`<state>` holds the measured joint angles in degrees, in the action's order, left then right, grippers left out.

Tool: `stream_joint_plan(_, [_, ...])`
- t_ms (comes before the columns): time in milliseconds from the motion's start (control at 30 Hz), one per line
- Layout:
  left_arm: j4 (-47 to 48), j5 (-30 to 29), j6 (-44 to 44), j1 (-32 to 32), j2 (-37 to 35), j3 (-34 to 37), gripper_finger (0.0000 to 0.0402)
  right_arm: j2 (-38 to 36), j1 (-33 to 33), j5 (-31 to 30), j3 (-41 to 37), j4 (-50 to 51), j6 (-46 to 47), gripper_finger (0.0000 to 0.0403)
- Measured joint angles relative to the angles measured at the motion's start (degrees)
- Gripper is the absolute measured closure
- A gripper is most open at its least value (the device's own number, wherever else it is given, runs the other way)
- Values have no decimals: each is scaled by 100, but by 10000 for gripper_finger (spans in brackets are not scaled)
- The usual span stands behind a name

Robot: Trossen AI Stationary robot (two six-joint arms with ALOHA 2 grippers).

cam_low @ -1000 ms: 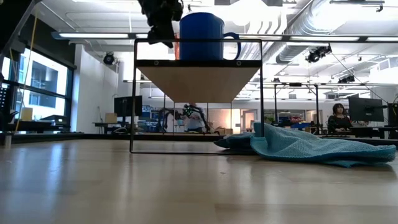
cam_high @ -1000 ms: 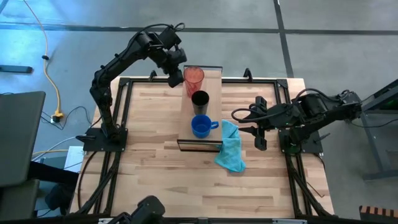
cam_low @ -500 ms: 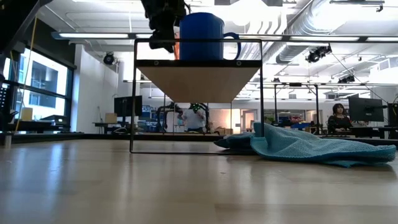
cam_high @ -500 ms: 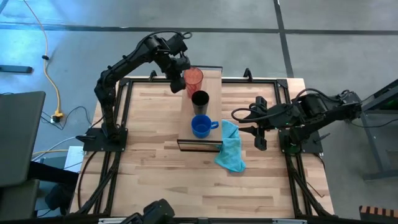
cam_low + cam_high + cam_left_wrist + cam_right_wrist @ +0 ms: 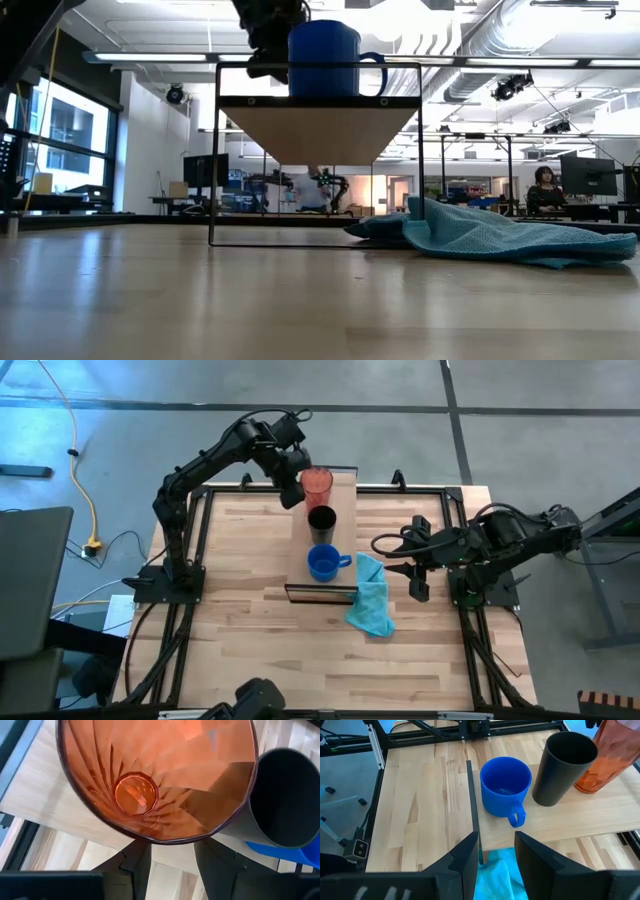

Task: Stack small to large cups/mugs on shelf
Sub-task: Put the red glass cup on the shelf

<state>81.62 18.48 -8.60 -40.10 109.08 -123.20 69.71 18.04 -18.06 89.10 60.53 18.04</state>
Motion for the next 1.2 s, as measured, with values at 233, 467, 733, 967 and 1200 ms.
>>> stream_joint_plan(233, [-309, -25, 120, -2, 0, 0, 264, 0, 0, 2, 0, -2, 13, 284])
stream_joint_plan(467, [-468, -161, 142, -2, 0, 0, 264, 0, 0, 2, 0, 0, 103, 284])
stream_joint_plan(733, [-582, -367, 177, -28, 69, -6, 264, 0, 0, 3, 0, 0, 129, 284])
stream_joint_plan(967, [-579, -252, 266, -155, 262, 25, 263, 0, 62, 52, 0, 0, 194, 284])
stream_joint_plan(1200, [-632, -125, 260, -190, 273, 179, 263, 0, 264, -31, 0, 11, 251, 284])
